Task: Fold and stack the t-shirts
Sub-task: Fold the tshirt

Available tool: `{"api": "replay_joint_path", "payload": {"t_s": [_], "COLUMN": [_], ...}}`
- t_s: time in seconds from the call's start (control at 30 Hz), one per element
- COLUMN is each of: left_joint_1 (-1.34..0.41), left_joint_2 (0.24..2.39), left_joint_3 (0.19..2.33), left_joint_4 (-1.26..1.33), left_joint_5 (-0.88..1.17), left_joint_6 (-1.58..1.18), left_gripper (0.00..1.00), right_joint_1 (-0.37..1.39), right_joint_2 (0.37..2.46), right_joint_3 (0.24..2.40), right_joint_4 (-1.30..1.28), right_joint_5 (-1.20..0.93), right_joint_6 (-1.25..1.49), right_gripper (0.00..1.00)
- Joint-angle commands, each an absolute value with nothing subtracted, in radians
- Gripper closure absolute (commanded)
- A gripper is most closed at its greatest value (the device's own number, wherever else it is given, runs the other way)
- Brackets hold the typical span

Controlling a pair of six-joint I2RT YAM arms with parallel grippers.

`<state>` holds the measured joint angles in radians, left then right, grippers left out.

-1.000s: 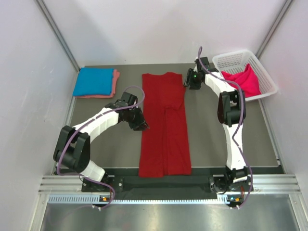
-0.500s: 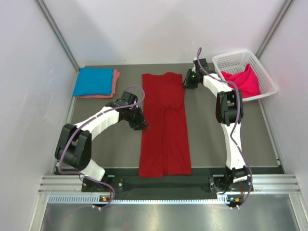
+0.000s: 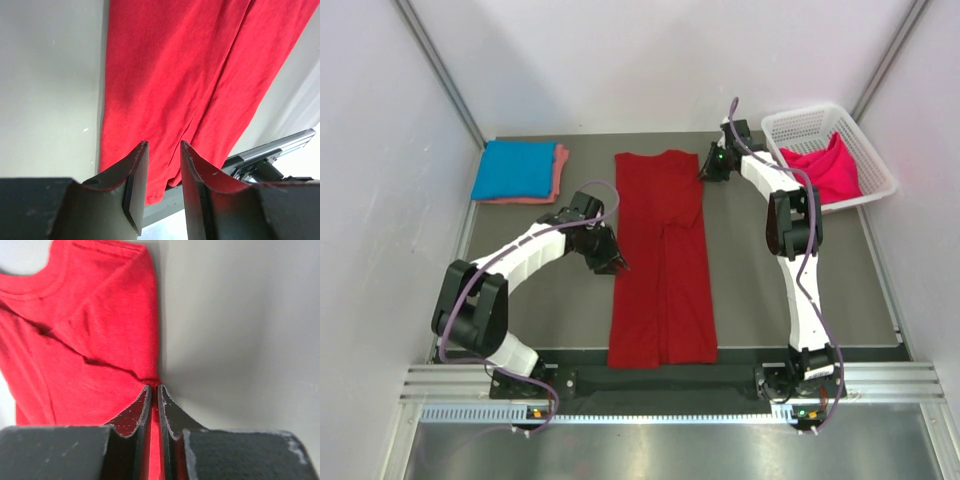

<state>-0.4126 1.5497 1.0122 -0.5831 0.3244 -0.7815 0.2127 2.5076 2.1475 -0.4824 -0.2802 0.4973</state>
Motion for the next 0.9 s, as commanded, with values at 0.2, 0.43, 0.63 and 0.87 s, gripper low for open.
{"api": "replay_joint_path", "payload": {"t_s": [0.2, 0.43, 0.63, 0.87], "left_joint_1": [-0.445, -0.646, -0.859, -0.965], "left_joint_2": [1.450, 1.469, 1.545, 1.611], "left_joint_3": [0.945, 1.028, 1.094, 1.071], "left_joint_4": [-0.571, -0.613, -0.721, -0.735], "left_joint_5": [0.367, 0.290, 0.203, 0.212], "left_joint_6": [-0.790, -0.793, -0.833, -0.874], "left_gripper": [0.59, 0.57, 0.63, 0.72], "right_joint_1": [0.229, 0.221, 0.206, 0.189], "right_joint_2": [2.442, 2.453, 2.321, 1.908], "right_joint_3": [2.235, 2.230, 2.056, 1.599], "right_joint_4": [-0.457, -0.506, -0.583, -0.555], "right_joint_5": [-0.345, -0.339, -0.233, -0.129], "right_joint_6": [0.531, 0.519, 0.391, 0.288], "right_gripper": [0.92, 0.50, 0.47, 0.47]}}
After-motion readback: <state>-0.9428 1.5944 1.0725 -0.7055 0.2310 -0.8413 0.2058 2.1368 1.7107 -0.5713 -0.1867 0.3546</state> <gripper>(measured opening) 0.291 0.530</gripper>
